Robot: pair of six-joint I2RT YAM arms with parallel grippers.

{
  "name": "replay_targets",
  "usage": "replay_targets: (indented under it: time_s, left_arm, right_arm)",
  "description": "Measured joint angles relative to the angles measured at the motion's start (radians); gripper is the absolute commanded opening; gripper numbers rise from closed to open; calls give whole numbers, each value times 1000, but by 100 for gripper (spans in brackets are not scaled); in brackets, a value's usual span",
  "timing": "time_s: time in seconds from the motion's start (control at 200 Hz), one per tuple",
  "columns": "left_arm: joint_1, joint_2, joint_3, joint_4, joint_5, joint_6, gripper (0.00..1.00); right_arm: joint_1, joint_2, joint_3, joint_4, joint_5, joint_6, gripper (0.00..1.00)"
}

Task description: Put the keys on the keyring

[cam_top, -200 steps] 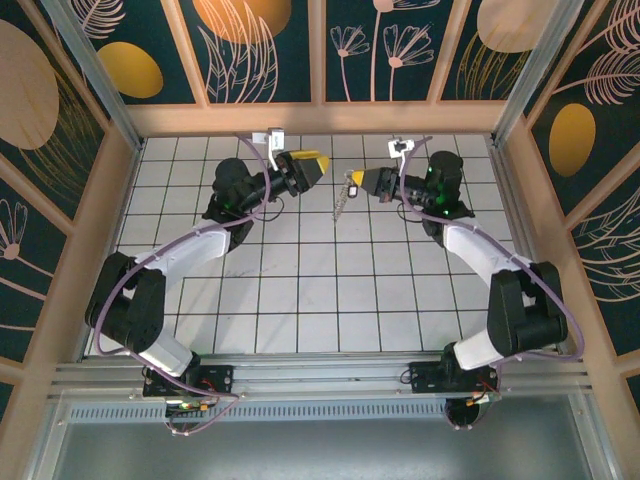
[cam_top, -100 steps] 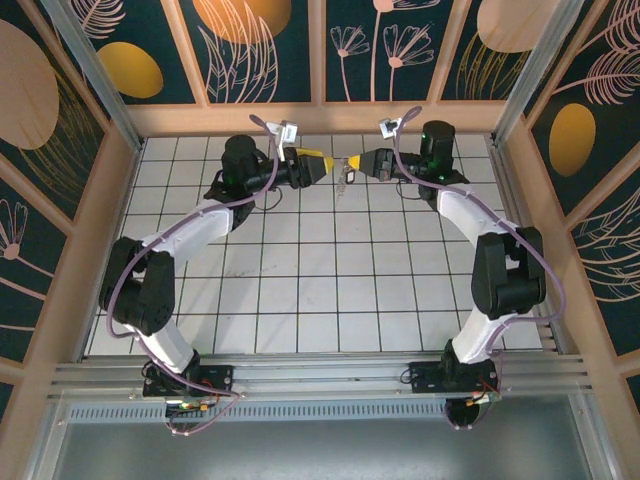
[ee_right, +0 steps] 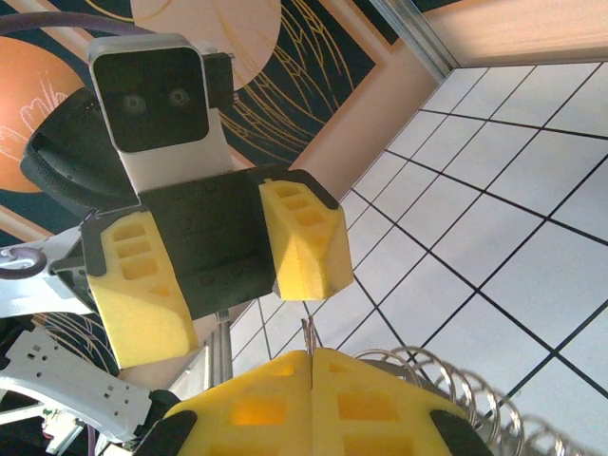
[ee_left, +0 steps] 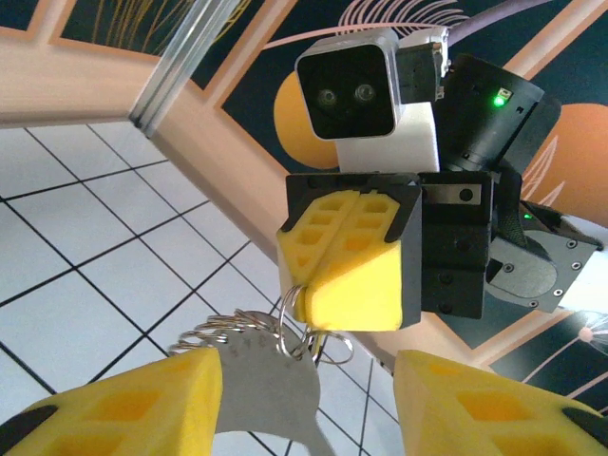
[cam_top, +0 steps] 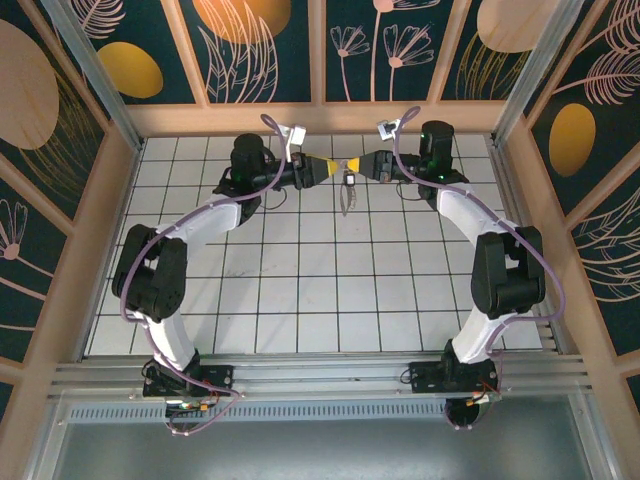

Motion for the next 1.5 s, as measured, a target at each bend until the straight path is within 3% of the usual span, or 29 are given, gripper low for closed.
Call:
replay_targets:
  time_s: [0.43,0.836,1.296,1.497]
  left_arm:
    - [0,42,0,59,29,-72,46]
    - [0,43,0,97,48,-101,24]
    - [0,49,-8,137,58,-109,28]
    - [0,49,-23,140,61,-109,24]
  right_arm:
    - [31,1,3,0,0,0,0]
    - [40,24,14,0,1,0,0]
    - [42,24,18,0,4,1,0]
    - [44,24,18,0,6,0,0]
